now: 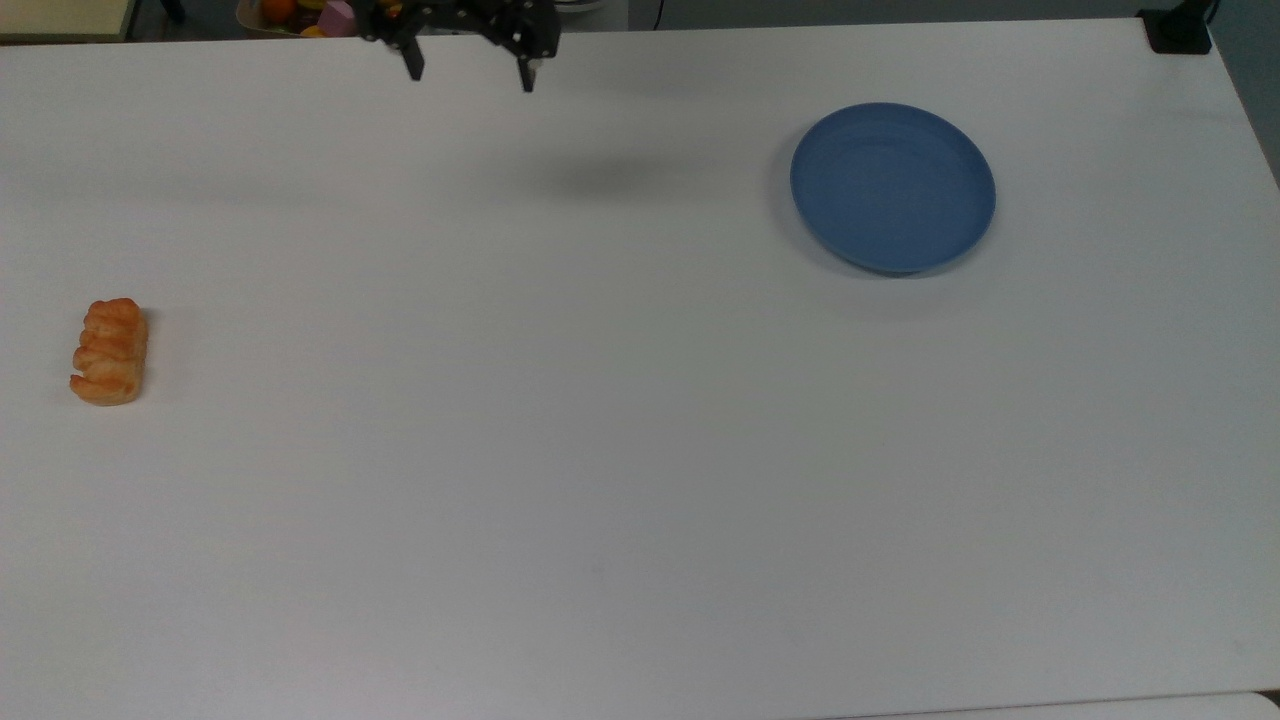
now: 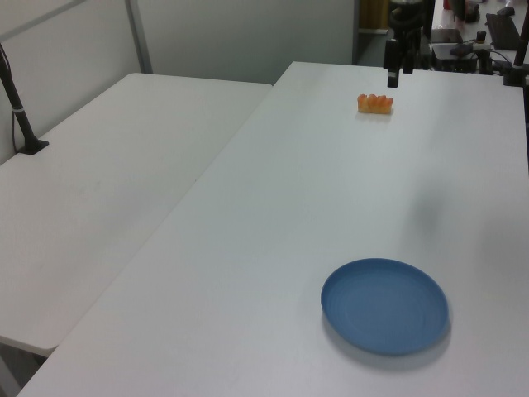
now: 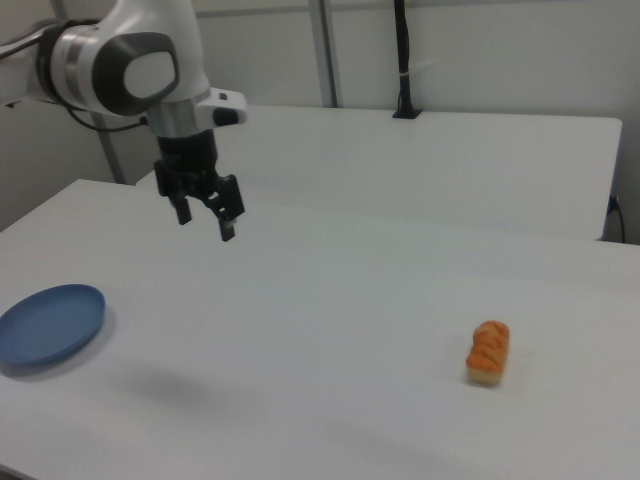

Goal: Put the bread on the table

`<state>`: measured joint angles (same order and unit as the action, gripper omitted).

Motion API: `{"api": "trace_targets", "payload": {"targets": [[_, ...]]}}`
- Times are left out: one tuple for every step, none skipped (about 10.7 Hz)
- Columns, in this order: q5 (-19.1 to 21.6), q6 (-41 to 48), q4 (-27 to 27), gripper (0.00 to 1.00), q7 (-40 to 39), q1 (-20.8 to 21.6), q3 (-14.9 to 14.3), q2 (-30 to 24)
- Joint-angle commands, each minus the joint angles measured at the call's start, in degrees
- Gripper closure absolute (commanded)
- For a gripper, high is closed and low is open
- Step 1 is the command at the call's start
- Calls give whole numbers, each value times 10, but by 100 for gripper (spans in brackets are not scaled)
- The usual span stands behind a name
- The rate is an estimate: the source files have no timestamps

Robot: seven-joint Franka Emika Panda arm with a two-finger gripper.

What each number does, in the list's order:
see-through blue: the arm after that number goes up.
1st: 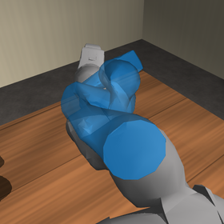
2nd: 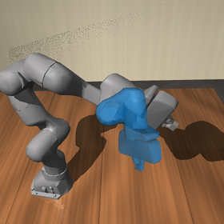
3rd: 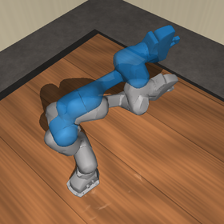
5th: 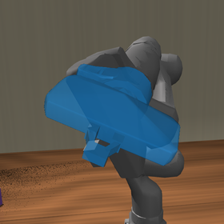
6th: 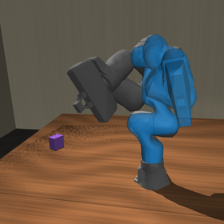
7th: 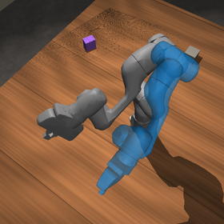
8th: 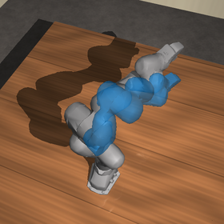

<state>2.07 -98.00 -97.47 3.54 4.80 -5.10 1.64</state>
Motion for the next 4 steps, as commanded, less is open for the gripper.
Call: {"api": "trace_targets", "payload": {"targets": [[-3, 8, -30, 0, 14, 0, 11, -16], [-3, 9, -29, 0, 14, 0, 11, -16], [-4, 9, -28, 0, 14, 0, 11, -15], [-4, 7, -28, 0, 14, -1, 11, -15]]}}
